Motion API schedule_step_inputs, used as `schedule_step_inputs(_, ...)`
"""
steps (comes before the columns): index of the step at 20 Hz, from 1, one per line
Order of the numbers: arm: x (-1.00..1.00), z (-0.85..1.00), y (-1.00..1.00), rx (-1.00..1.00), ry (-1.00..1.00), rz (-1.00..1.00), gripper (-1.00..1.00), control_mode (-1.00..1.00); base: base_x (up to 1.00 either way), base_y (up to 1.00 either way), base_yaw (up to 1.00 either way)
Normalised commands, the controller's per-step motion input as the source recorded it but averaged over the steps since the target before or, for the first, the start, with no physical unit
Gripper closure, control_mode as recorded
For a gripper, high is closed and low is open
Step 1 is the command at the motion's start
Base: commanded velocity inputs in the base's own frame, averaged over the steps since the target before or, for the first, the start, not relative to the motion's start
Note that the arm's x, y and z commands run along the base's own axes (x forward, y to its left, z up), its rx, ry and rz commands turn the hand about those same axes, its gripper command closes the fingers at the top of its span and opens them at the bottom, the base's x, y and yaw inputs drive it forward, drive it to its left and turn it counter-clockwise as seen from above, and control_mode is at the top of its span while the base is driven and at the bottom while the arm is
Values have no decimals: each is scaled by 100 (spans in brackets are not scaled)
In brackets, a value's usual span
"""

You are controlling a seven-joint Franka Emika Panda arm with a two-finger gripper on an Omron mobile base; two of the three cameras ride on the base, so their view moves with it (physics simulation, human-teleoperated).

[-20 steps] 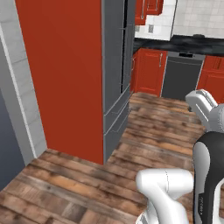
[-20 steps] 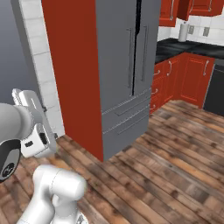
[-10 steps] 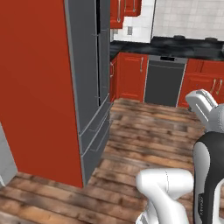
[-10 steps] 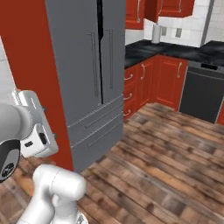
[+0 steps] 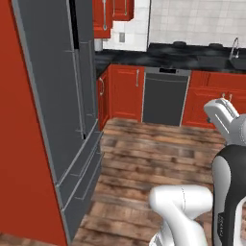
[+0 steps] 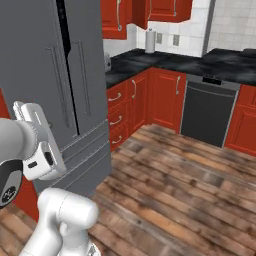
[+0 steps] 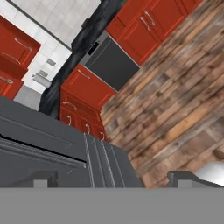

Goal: Close all open cabinet doors.

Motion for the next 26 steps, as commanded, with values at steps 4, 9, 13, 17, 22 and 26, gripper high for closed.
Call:
schedule_step_inputs(4,0,0,0,0,0,0,-100,100,87,-43,-20)
schedule_step_inputs(9,0,0,0,0,0,0,-100,100,94,-35,-17)
schedule_step_inputs(13,0,0,0,0,0,0,-100,100,100,-23,-13)
schedule_step_inputs(17,0,0,0,0,0,0,-100,100,100,-3,-3)
schedule_step_inputs(22,0,0,0,0,0,0,-100,100,100,0,1)
schedule_step_inputs(26,0,0,0,0,0,0,-100,100,100,-8,12)
